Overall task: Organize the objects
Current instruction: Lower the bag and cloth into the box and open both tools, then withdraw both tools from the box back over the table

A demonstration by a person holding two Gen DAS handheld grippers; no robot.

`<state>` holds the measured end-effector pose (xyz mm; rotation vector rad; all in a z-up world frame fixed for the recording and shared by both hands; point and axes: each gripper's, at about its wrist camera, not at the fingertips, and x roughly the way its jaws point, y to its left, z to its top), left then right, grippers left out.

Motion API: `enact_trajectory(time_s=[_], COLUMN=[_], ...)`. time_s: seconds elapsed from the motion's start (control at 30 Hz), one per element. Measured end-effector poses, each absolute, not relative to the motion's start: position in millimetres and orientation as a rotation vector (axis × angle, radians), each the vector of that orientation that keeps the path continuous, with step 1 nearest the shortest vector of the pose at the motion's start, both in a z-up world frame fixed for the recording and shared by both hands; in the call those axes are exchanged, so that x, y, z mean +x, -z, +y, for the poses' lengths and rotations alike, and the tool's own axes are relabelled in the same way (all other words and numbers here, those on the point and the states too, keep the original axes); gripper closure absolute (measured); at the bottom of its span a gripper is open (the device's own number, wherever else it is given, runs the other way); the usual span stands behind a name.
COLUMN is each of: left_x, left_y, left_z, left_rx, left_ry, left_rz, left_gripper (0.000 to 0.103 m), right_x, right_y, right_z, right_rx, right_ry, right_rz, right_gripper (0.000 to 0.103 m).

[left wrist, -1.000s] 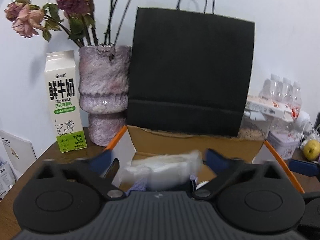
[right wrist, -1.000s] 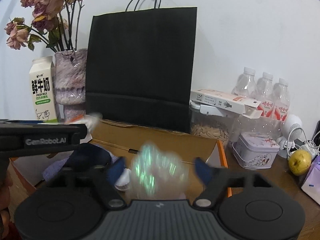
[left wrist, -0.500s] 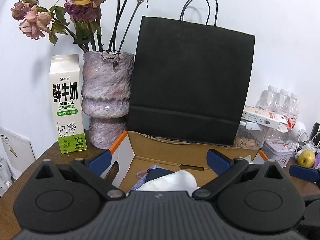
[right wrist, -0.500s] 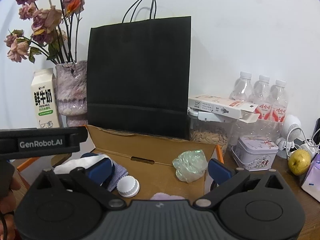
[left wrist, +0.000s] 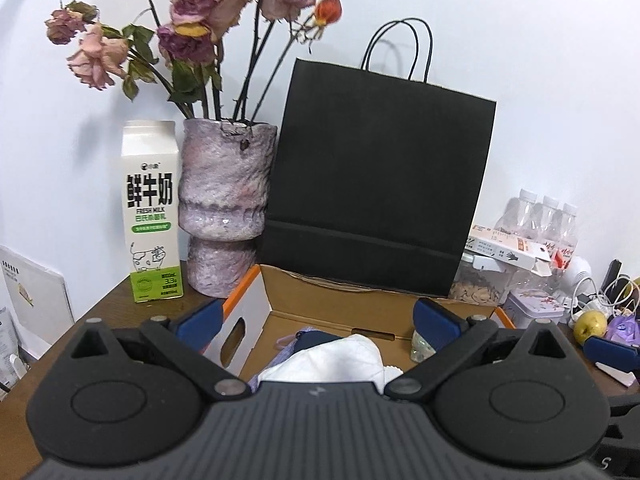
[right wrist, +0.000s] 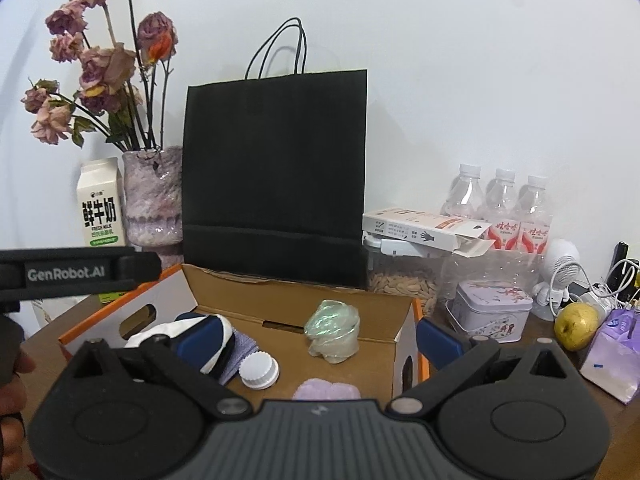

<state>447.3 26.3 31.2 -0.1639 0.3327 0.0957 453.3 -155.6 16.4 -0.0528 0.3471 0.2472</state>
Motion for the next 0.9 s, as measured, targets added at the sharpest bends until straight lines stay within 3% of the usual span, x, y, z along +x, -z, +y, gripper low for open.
enact_trajectory(time_s=[0.9], left_x=[330.8], left_y=[-21.3], left_z=[36.3], left_rx=[-0.086], left_ry=[-0.059], left_rz=[0.343], left_gripper=[0.000], right_x=[336.8], right_y=[-0.7], right_z=[-180.5], right_rx=[-0.055], right_ry=[-0.260], right_rz=[0.346], right_gripper=[0.000])
